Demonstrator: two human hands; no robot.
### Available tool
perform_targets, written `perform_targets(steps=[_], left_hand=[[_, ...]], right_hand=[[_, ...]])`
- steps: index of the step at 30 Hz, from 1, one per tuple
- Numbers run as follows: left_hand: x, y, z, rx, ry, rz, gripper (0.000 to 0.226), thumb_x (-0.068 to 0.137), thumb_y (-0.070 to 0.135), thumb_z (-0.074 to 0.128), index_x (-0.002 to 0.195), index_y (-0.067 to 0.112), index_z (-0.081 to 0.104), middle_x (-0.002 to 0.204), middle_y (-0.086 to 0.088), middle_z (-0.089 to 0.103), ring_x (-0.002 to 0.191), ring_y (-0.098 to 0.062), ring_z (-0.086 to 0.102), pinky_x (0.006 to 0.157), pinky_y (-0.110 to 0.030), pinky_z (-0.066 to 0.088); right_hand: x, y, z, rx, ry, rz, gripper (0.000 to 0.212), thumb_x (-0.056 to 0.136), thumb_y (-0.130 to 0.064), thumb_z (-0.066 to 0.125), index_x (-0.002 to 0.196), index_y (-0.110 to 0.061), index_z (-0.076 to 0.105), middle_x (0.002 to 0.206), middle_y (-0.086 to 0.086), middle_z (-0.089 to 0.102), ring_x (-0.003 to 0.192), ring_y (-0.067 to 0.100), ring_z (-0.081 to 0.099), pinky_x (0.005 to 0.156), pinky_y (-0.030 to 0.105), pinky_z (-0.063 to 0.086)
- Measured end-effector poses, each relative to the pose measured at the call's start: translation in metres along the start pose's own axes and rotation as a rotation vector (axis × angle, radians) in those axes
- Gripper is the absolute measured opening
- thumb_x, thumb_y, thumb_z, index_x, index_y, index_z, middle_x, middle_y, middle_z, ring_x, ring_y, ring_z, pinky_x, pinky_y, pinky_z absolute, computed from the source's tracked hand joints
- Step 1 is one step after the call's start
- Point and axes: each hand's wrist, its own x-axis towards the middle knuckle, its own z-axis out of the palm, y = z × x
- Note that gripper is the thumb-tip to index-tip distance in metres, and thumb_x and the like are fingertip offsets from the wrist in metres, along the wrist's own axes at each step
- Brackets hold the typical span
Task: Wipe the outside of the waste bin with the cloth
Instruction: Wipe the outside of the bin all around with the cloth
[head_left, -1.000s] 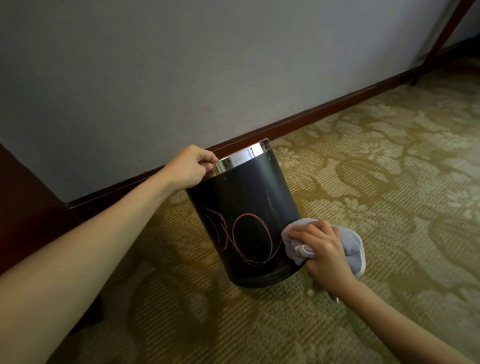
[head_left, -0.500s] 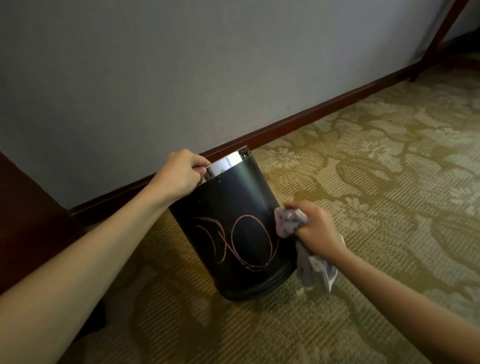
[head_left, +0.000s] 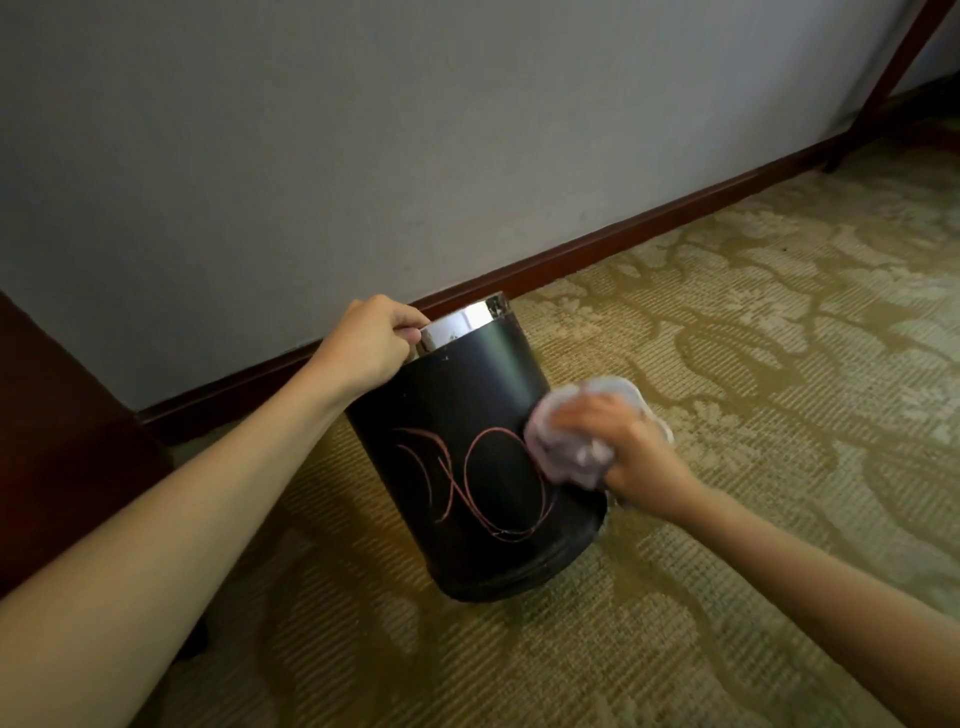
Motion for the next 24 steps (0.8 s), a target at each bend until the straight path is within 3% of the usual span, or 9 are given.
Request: perform_targets(steps=[2, 4, 6, 9, 14, 17, 19, 21, 24], left_hand=[[0.001, -0.004, -0.001, -0.023, 0.002, -0.019, 0.03, 0.09, 0.001, 0.051, 0.11, 0.015, 0.068, 0.098, -0.001, 0.068, 0.106, -0.017, 0.061, 0.085, -0.024, 0.042], [0.0, -0.004, 0.0, -0.035, -0.004, 0.003, 0.028, 0.091, 0.003, 0.051, 0.108, 0.016, 0.069, 0.09, 0.001, 0.065, 0.102, -0.018, 0.061, 0.082, -0.022, 0.04], [-0.002, 0.0, 0.001, -0.034, 0.001, 0.029, 0.027, 0.091, 0.004, 0.051, 0.108, 0.015, 0.069, 0.095, -0.005, 0.068, 0.103, -0.022, 0.061, 0.084, -0.023, 0.04], [-0.007, 0.006, 0.003, -0.06, -0.005, 0.046, 0.027, 0.092, 0.006, 0.05, 0.109, 0.016, 0.069, 0.098, -0.006, 0.068, 0.105, -0.021, 0.059, 0.088, -0.026, 0.04], [-0.008, 0.009, 0.008, -0.045, -0.003, 0.069, 0.028, 0.092, 0.006, 0.049, 0.099, 0.02, 0.072, 0.084, 0.006, 0.062, 0.091, -0.012, 0.056, 0.081, -0.027, 0.042], [-0.002, -0.002, 0.001, -0.077, 0.007, 0.026, 0.029, 0.091, 0.002, 0.049, 0.097, 0.019, 0.072, 0.073, 0.012, 0.06, 0.084, -0.008, 0.055, 0.078, -0.019, 0.039], [0.002, -0.011, -0.004, -0.085, -0.005, -0.021, 0.029, 0.091, 0.003, 0.049, 0.09, 0.023, 0.07, 0.074, 0.012, 0.063, 0.083, -0.009, 0.058, 0.075, -0.017, 0.04], [0.004, -0.018, -0.005, -0.085, -0.014, -0.049, 0.026, 0.092, 0.005, 0.048, 0.099, 0.019, 0.07, 0.089, 0.004, 0.069, 0.095, -0.017, 0.062, 0.084, -0.026, 0.046], [0.004, -0.019, -0.003, -0.1, -0.013, -0.03, 0.028, 0.092, 0.004, 0.048, 0.097, 0.021, 0.07, 0.087, 0.002, 0.069, 0.093, -0.014, 0.062, 0.084, -0.026, 0.046]], right_hand=[[-0.035, 0.003, 0.003, -0.114, -0.137, -0.052, 0.027, 0.081, -0.009, 0.065, 0.107, -0.01, 0.071, 0.112, 0.005, 0.066, 0.106, 0.021, 0.056, 0.094, 0.044, 0.042], [-0.047, 0.008, 0.001, -0.206, -0.218, -0.121, 0.03, 0.087, -0.021, 0.053, 0.111, -0.015, 0.07, 0.115, 0.0, 0.066, 0.106, 0.024, 0.057, 0.088, 0.048, 0.045], [-0.029, 0.013, -0.004, -0.205, -0.221, -0.123, 0.039, 0.076, -0.006, 0.058, 0.112, -0.015, 0.07, 0.116, 0.001, 0.066, 0.109, 0.024, 0.056, 0.09, 0.05, 0.045], [0.032, 0.012, -0.015, -0.169, -0.027, -0.048, 0.055, 0.066, 0.016, 0.062, 0.114, -0.012, 0.069, 0.118, 0.006, 0.065, 0.111, 0.027, 0.054, 0.094, 0.049, 0.042], [0.082, -0.002, -0.014, -0.098, 0.195, 0.001, 0.046, 0.069, 0.015, 0.067, 0.11, -0.005, 0.07, 0.118, 0.012, 0.064, 0.11, 0.021, 0.05, 0.098, 0.024, 0.031], [0.039, -0.008, 0.0, -0.122, 0.044, -0.072, 0.038, 0.076, 0.011, 0.066, 0.109, -0.006, 0.071, 0.12, 0.014, 0.062, 0.113, 0.024, 0.05, 0.099, 0.037, 0.036], [-0.002, -0.012, 0.006, -0.166, -0.125, -0.189, 0.024, 0.093, -0.015, 0.056, 0.111, -0.008, 0.071, 0.122, 0.011, 0.062, 0.116, 0.027, 0.052, 0.097, 0.046, 0.041], [-0.031, -0.011, 0.005, -0.199, -0.292, -0.233, 0.05, 0.101, -0.039, 0.031, 0.113, -0.01, 0.07, 0.122, 0.008, 0.063, 0.115, 0.03, 0.053, 0.094, 0.048, 0.044], [-0.025, -0.004, -0.006, -0.164, -0.362, -0.223, 0.043, 0.1, -0.035, 0.038, 0.113, -0.01, 0.07, 0.121, 0.008, 0.064, 0.116, 0.029, 0.053, 0.096, 0.046, 0.042]])
